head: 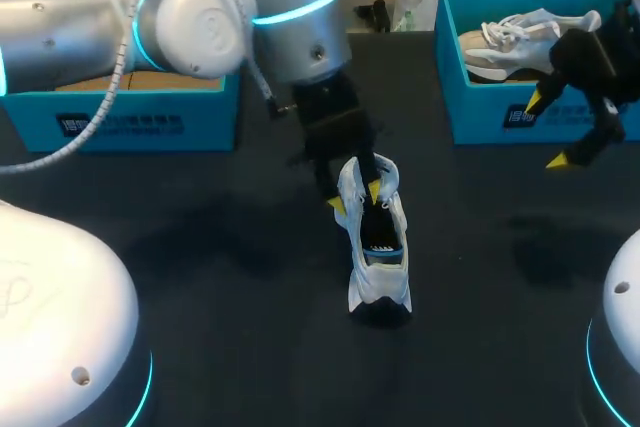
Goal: Take the shoe out of the shoebox, open the shoe tongue, remove and reinsert the insole, then place the shoe into the shoebox
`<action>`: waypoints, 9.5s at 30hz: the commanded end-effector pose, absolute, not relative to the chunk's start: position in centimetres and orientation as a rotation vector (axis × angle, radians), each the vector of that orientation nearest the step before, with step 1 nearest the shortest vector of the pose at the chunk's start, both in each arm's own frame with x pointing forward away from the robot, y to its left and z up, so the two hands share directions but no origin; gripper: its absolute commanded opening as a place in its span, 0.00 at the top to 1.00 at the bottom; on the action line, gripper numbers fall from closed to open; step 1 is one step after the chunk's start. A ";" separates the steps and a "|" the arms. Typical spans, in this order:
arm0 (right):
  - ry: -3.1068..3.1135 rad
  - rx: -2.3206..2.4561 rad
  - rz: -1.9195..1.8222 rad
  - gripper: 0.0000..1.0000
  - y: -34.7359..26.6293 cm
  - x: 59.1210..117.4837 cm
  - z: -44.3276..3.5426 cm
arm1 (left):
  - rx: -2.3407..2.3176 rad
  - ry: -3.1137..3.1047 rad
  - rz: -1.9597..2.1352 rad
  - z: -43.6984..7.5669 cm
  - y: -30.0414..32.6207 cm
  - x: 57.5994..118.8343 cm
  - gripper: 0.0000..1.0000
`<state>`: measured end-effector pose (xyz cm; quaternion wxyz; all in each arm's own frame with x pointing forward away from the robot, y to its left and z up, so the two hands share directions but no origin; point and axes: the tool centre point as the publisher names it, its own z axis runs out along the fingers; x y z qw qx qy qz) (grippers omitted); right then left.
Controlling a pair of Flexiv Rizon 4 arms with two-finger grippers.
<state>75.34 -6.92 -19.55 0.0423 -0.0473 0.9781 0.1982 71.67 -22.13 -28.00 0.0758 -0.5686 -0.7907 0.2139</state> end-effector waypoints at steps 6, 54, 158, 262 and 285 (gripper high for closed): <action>2.993 -0.144 0.602 0.00 -6.9 75.3 -19.6 | -1.778 -2.322 0.525 -31.3 -24.4 70.8 1.00; 2.993 -0.144 0.602 0.00 -6.9 75.3 -19.6 | -1.966 -2.412 0.249 -36.5 -27.1 71.9 1.00; 2.993 -0.144 0.602 0.00 -6.9 75.3 -19.6 | -2.096 -2.611 0.012 -35.5 -26.3 74.4 1.00; 2.993 -0.144 0.602 0.00 -6.9 75.3 -19.6 | -2.276 -2.269 0.088 -31.8 -24.3 76.4 0.75; 2.993 -0.144 0.602 0.00 -6.9 75.3 -19.6 | -2.242 -2.301 0.121 -31.8 -24.8 74.3 0.77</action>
